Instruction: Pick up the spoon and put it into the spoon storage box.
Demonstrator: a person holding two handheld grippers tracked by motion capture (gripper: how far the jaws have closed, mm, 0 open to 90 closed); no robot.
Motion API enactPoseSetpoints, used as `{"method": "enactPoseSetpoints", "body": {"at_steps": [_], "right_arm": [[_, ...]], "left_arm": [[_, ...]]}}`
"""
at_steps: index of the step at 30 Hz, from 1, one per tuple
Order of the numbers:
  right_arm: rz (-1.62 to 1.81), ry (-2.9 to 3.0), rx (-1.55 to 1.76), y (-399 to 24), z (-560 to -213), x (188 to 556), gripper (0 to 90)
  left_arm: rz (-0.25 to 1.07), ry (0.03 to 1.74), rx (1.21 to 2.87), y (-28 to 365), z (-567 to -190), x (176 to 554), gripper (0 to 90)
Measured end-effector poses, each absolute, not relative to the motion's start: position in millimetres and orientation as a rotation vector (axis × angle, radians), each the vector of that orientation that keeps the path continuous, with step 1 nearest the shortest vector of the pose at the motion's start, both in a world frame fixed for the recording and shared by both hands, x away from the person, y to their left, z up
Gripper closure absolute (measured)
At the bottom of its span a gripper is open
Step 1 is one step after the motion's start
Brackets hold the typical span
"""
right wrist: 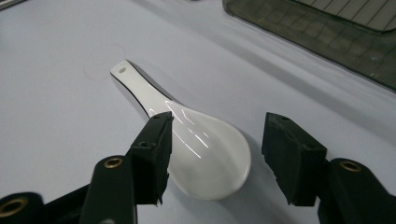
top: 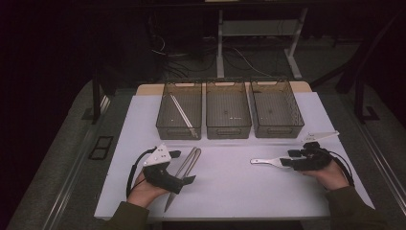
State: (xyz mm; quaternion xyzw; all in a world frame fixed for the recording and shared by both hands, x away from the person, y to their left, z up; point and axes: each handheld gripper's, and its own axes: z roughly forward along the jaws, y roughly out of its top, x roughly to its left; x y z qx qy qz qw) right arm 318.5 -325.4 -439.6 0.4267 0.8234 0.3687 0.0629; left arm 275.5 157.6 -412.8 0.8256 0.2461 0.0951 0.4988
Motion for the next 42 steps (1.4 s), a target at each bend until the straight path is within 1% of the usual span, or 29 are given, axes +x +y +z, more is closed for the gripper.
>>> {"method": "enactPoseSetpoints", "body": {"at_steps": [17,22,35,40,42], "right_arm": [[1.037,2.582,1.178,-319.8,-444.9,313.6,57.7],[1.014,2.602,1.127,-316.3,-444.3,310.7,63.8],[1.024,2.644,1.123,-322.2,-443.5,308.3,71.9],[1.039,2.642,1.103,-323.0,-441.2,307.4,79.4],[1.042,2.642,1.095,-322.7,-440.8,306.9,80.5]], "left_arm": [[0.225,0.601,1.992,158.0,-413.3,276.0,0.0],[0.223,0.601,1.990,158.2,-413.4,276.1,0.0],[0.228,0.602,1.991,157.5,-413.5,275.8,0.0],[0.227,0.603,1.989,157.6,-413.5,275.9,0.0],[0.227,0.603,1.991,157.8,-413.2,275.8,0.0]]}}
